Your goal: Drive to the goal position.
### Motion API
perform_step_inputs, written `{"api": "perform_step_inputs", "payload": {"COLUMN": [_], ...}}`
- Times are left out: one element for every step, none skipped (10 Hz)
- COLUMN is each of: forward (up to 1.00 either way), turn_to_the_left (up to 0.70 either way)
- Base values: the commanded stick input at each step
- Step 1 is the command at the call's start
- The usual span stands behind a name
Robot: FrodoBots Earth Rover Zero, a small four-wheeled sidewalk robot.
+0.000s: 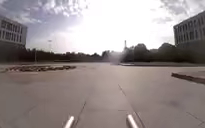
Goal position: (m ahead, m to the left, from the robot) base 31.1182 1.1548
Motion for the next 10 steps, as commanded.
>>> {"api": "perform_step_inputs", "payload": {"forward": [1.0,1.0,1.0,1.0,1.0,1.0,1.0,1.0,1.0,1.0], "turn_to_the_left": [0.0,0.0,0.0,0.0,0.0,0.0,0.0,0.0,0.09,0.27]}}
